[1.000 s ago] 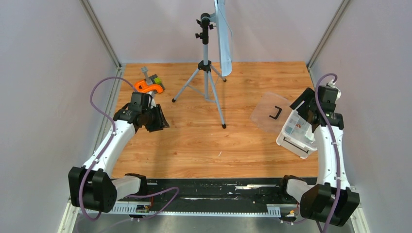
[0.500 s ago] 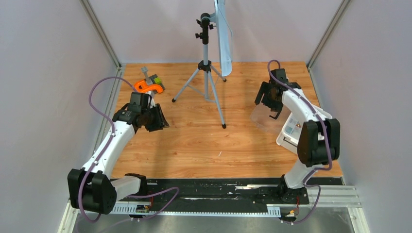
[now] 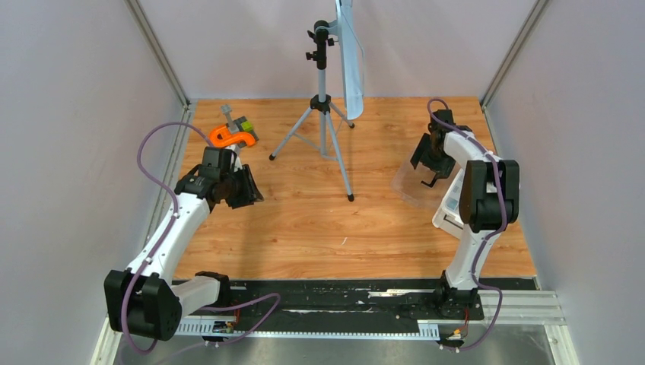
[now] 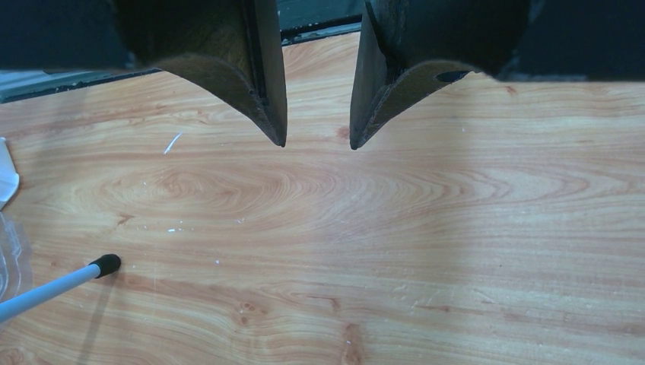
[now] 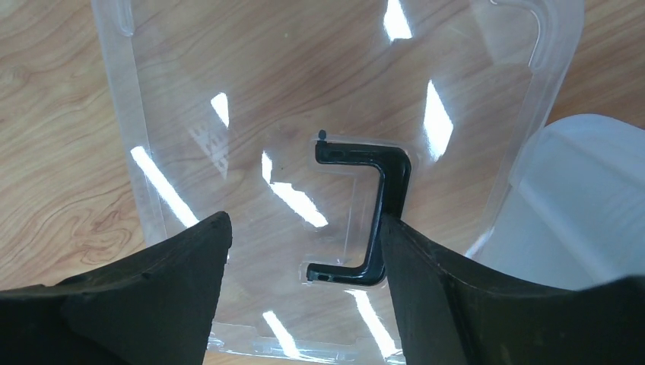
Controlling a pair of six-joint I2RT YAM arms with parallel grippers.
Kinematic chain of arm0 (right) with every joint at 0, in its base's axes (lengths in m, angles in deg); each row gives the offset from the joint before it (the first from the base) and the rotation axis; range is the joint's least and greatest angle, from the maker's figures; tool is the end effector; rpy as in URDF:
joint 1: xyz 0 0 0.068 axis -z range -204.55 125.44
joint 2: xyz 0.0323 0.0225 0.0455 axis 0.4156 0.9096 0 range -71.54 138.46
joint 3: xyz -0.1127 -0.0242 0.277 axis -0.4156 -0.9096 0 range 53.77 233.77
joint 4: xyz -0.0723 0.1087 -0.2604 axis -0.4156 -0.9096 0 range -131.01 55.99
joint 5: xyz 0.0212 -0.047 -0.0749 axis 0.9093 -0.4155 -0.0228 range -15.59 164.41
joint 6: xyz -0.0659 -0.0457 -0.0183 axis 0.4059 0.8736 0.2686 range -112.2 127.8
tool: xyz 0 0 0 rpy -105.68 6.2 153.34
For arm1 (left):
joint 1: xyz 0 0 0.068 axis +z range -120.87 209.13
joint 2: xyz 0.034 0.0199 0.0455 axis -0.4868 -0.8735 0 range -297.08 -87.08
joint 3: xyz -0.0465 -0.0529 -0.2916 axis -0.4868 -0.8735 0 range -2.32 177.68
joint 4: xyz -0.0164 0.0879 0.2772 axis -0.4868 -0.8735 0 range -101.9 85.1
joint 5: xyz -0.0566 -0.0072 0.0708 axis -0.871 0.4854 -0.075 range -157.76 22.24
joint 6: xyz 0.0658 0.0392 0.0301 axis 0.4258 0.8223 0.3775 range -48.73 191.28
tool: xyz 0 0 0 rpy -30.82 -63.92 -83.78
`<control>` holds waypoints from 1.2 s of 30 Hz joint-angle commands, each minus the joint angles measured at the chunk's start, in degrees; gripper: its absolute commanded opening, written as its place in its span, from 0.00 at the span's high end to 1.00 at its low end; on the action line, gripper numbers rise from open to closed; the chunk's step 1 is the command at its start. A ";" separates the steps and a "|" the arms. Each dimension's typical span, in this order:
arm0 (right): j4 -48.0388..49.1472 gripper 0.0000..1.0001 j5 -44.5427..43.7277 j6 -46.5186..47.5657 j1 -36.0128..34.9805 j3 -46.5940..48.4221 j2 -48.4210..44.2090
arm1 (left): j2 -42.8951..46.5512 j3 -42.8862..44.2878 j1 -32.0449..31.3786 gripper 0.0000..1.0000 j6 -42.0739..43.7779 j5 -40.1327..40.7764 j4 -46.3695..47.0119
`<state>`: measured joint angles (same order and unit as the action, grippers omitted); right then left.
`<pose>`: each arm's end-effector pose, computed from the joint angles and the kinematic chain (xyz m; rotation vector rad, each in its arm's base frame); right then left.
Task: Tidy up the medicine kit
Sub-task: Adjust the lid at the center of the board.
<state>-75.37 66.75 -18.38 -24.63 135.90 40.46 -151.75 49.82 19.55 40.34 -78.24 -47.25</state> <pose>0.4458 -0.0090 0.1613 0.6605 2.7128 -0.0773 0.2554 -0.0563 0.2578 -0.4048 2.5519 -0.5054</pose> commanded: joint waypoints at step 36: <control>11.31 0.26 19.02 -4.12 3.24 -3.58 -5.45 | -9.16 1.53 -24.96 0.55 -5.32 -4.00 23.93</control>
<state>-66.85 85.81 -22.33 -21.48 132.16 33.38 -157.78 48.77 -1.68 36.29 -81.89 -32.87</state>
